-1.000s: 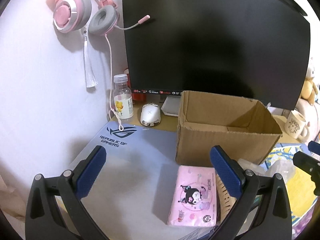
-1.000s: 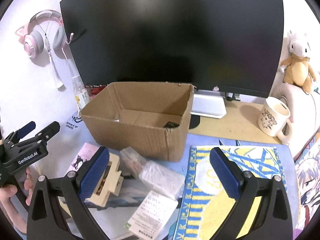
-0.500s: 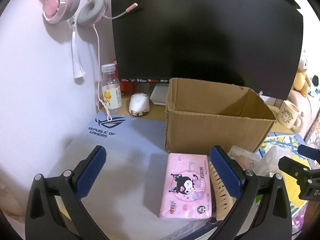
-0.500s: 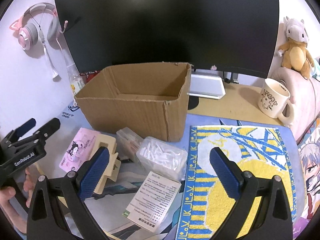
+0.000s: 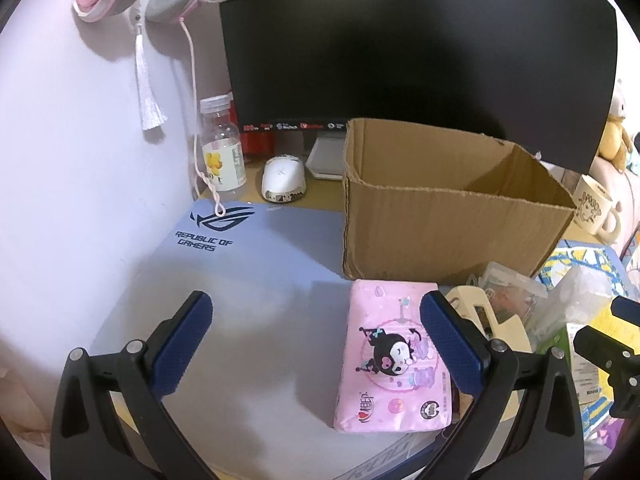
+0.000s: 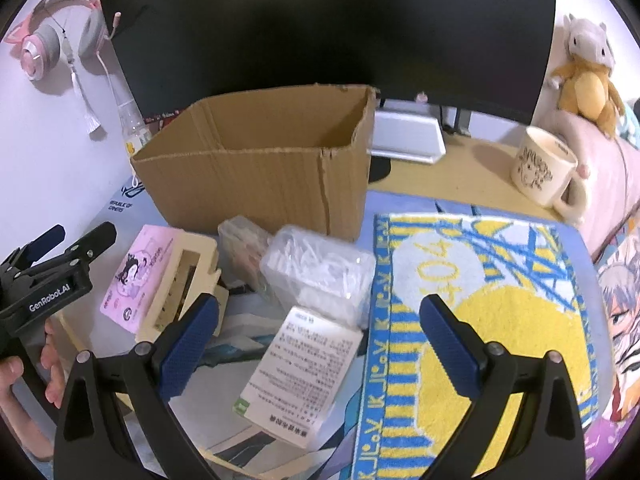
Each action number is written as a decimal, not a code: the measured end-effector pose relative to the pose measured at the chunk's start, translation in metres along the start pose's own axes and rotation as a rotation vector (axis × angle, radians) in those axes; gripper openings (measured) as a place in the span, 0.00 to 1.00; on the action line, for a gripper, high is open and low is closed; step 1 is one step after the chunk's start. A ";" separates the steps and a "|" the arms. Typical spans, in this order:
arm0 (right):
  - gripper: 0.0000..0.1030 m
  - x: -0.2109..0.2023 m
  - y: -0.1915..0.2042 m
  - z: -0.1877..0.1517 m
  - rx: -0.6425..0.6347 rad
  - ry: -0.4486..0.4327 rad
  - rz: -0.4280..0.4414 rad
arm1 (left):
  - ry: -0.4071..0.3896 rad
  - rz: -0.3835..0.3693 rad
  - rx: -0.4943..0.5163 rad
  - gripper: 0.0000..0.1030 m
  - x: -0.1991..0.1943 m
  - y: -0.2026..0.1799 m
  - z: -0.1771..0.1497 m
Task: Organize objects
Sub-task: 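Move both open tools back from the cardboard box to the desk items, then grasp the pink Kuromi tissue pack with the left tool while the right grasps the white medicine box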
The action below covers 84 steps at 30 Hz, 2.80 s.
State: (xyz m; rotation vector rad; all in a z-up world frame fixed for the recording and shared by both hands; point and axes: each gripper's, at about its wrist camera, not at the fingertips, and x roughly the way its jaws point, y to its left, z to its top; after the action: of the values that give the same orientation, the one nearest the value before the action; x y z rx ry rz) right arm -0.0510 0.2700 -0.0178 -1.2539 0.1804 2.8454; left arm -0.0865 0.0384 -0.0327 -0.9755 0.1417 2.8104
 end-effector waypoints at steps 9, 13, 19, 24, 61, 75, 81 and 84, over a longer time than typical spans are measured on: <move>1.00 0.007 0.005 -0.004 -0.017 0.022 -0.019 | 0.022 0.004 0.039 1.00 0.011 -0.008 -0.005; 1.00 0.013 0.001 -0.005 0.014 0.036 -0.028 | 0.056 -0.035 0.036 1.00 0.019 -0.012 -0.006; 1.00 0.021 -0.004 -0.007 0.052 0.084 -0.015 | 0.100 -0.046 0.057 1.00 0.034 -0.020 -0.009; 1.00 0.030 -0.002 -0.008 0.048 0.120 -0.032 | 0.122 -0.095 0.038 1.00 0.037 -0.020 -0.010; 1.00 0.064 0.030 -0.020 -0.060 0.272 -0.091 | 0.249 -0.189 -0.016 0.99 0.047 -0.014 -0.027; 0.88 0.062 0.017 -0.017 -0.051 0.270 -0.099 | 0.197 -0.228 -0.059 0.64 0.042 -0.013 -0.023; 0.50 0.055 0.016 -0.017 -0.064 0.235 -0.029 | 0.191 -0.200 -0.088 0.64 0.044 -0.007 -0.022; 0.49 0.055 0.015 -0.016 -0.066 0.236 -0.022 | 0.173 -0.195 -0.093 0.64 0.041 -0.004 -0.022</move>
State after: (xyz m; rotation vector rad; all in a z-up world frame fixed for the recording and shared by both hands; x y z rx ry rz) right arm -0.0777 0.2519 -0.0678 -1.5930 0.0766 2.6994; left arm -0.1042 0.0442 -0.0756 -1.1845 -0.0615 2.5746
